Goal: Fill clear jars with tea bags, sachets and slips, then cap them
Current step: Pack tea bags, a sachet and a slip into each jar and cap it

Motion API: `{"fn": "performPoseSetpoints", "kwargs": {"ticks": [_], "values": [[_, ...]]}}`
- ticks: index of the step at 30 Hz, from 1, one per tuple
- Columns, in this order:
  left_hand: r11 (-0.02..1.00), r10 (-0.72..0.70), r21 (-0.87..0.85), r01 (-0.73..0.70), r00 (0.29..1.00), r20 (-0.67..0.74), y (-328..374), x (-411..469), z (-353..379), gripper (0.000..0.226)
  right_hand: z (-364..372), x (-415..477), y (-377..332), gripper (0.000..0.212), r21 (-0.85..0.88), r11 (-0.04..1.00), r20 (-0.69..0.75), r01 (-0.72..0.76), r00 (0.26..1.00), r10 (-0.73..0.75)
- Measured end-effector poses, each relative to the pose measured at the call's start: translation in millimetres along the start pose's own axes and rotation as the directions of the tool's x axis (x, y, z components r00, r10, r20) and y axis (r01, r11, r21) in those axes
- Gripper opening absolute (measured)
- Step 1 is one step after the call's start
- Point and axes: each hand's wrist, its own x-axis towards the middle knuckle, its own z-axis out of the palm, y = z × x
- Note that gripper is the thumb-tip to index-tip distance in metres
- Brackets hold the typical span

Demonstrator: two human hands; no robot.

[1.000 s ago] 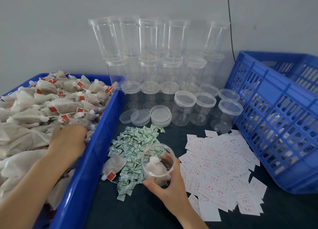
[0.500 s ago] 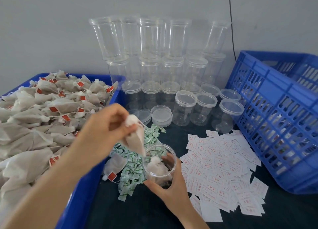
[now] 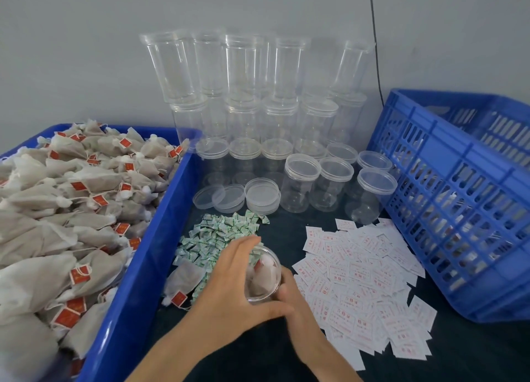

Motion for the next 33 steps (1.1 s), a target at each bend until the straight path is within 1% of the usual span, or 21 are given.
{"fn": "performPoseSetpoints", "kwargs": {"ticks": [1,3,4,6,7,8,10,11,12,13,15,17,18,21,22,23,24,26,28,30,33], "values": [[0.999,-0.005,-0.038,0.003,0.999,-0.045,-3,-2,2,0.102,-7,4,-5,0.035,-0.005,0.999,-0.010,-0.034,0.999,0.034],[0.994,-0.034,-0.109,0.021,0.992,-0.122,-7,-5,7,0.102,-19,15,-11,0.046,-0.068,0.994,-0.022,-0.085,0.996,0.084],[0.985,-0.066,-0.167,0.040,0.986,-0.153,-8,-6,10,0.104,-22,24,-13,0.040,-0.144,0.986,-0.054,-0.084,0.996,0.077],[0.962,-0.125,-0.263,0.070,0.972,-0.199,-11,-8,16,0.107,-28,45,-13,0.018,-0.345,0.937,-0.112,-0.057,0.993,0.020],[0.959,-0.135,-0.276,0.071,0.966,-0.221,-12,-9,20,0.106,-29,55,-12,0.022,-0.453,0.891,-0.087,-0.045,0.996,0.006],[0.958,-0.137,-0.278,0.067,0.961,-0.241,-12,-10,22,0.103,-29,65,-10,0.032,-0.541,0.840,-0.030,-0.034,0.999,0.022],[0.958,-0.136,-0.282,0.059,0.955,-0.262,-13,-10,25,0.100,-26,83,-8,0.046,-0.686,0.727,0.088,-0.023,0.990,0.114],[0.956,-0.135,-0.287,0.055,0.955,-0.265,-14,-10,25,0.099,-22,90,-6,0.039,-0.735,0.679,0.130,0.001,0.982,0.139],[0.955,-0.133,-0.292,0.052,0.955,-0.265,-14,-10,24,0.099,-17,95,-5,0.020,-0.782,0.622,0.153,0.035,0.979,0.137],[0.953,-0.132,-0.298,0.050,0.956,-0.261,-14,-10,24,0.099,-14,98,-5,0.008,-0.823,0.563,0.166,0.074,0.979,0.115],[0.949,-0.132,-0.313,0.047,0.958,-0.254,-13,-11,24,0.098,-12,101,0,0.029,-0.865,0.488,0.154,0.118,0.987,0.036],[0.943,-0.137,-0.330,0.046,0.956,-0.261,-12,-11,24,0.096,-15,99,2,0.034,-0.867,0.485,0.124,0.114,0.992,-0.012],[0.942,-0.139,-0.334,0.044,0.954,-0.266,-12,-11,24,0.095,-16,97,3,0.030,-0.855,0.509,0.102,0.095,0.995,-0.015],[0.944,-0.136,-0.326,0.041,0.951,-0.276,-12,-11,26,0.097,-25,92,2,0.005,-0.757,0.653,-0.016,0.026,0.998,-0.059],[0.945,-0.133,-0.323,0.039,0.952,-0.277,-13,-11,26,0.097,-29,92,-1,0.005,-0.729,0.685,-0.045,0.019,0.996,-0.075],[0.946,-0.129,-0.321,0.035,0.952,-0.279,-12,-11,26,0.097,-32,91,-4,0.009,-0.726,0.687,-0.033,0.027,0.997,-0.075],[0.948,-0.125,-0.317,0.031,0.951,-0.282,-12,-11,26,0.097,-34,91,-6,0.017,-0.748,0.662,0.016,0.042,0.999,-0.046],[0.950,-0.123,-0.312,0.029,0.950,-0.287,-12,-11,27,0.096,-35,88,-4,0.026,-0.836,0.537,0.157,0.113,0.987,0.036],[0.947,-0.128,-0.318,0.032,0.950,-0.285,-12,-11,26,0.096,-35,87,-1,0.013,-0.885,0.428,0.225,0.185,0.973,0.044],[0.945,-0.132,-0.326,0.035,0.951,-0.281,-12,-11,26,0.097,-37,87,-3,0.008,-0.893,0.417,0.202,0.171,0.979,0.030],[0.944,-0.134,-0.329,0.038,0.952,-0.274,-12,-12,26,0.097,-41,88,-16,0.010,-0.868,0.479,0.157,0.132,0.988,0.013]]}}
